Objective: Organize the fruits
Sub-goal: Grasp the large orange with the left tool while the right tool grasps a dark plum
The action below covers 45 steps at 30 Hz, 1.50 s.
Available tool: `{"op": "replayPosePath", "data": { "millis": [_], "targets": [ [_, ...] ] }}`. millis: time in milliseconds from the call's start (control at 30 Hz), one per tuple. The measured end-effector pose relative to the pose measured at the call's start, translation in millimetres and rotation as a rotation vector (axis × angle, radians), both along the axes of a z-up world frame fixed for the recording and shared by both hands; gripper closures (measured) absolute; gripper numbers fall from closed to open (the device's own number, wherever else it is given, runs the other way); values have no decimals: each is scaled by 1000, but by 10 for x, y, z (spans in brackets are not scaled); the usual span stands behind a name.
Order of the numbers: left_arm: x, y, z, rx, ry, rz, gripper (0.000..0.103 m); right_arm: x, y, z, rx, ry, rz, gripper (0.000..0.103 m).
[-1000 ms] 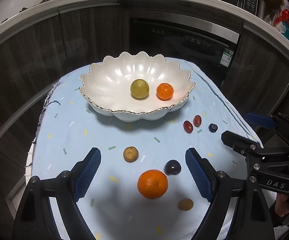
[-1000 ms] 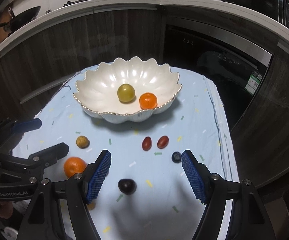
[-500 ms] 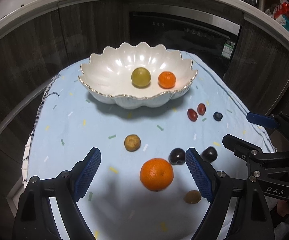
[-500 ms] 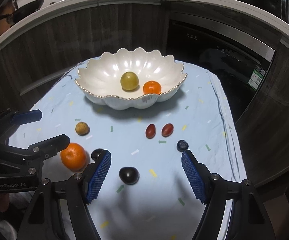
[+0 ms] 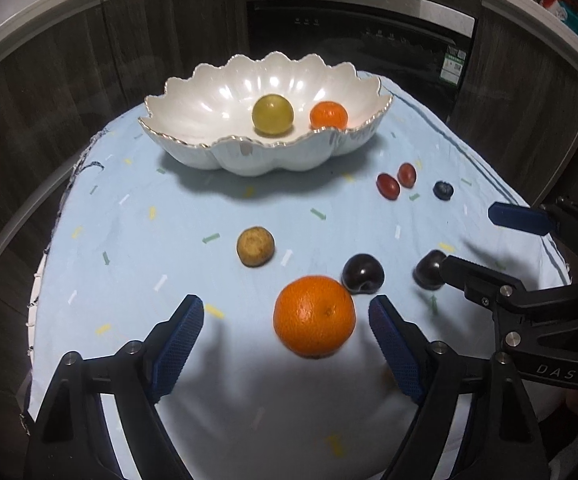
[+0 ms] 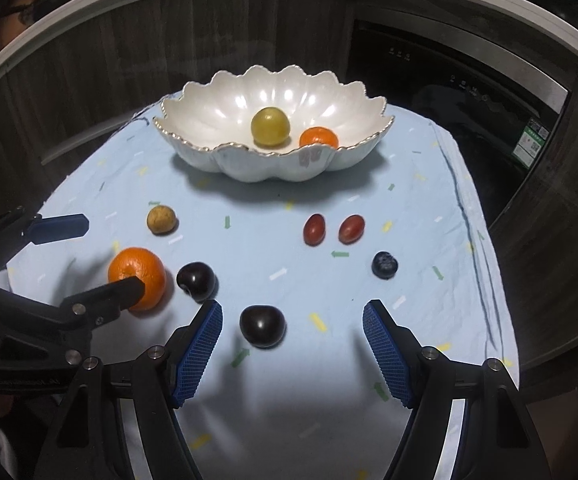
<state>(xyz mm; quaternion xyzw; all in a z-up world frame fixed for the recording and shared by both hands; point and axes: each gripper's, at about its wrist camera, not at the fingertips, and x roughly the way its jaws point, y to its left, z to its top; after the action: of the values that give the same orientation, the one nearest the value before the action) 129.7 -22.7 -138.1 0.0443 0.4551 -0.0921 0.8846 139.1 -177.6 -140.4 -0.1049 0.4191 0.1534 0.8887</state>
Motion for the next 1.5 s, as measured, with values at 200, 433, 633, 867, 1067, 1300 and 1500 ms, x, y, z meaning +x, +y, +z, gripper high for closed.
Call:
{"op": "replayPosePath", "data": {
  "millis": [200,433,633,867,1067,1300,1500],
  "targets": [
    [33,16,-68,-7,17,3,25,6,40,-59,-18,10,11,29],
    [67,16,-113,-24,25,-6,29,52,42,-116,-13,31,8,30],
    [94,-6,-137,-32,30,-20,31,108,46,-200,-10,64,10,35],
    [121,-44,-176,-59,43,-56,43,127,106,-270,-16,91,44,53],
    [113,-83,-202,-90,53,-92,59,142,112,-325,-2,124,58,68],
    [100,-91,-195,-87,50,-88,60,124,141,-313,1,123,70,74],
    [99,-61,-176,-81,44,-66,61,132,116,-278,2,115,59,74]
  ]
}}
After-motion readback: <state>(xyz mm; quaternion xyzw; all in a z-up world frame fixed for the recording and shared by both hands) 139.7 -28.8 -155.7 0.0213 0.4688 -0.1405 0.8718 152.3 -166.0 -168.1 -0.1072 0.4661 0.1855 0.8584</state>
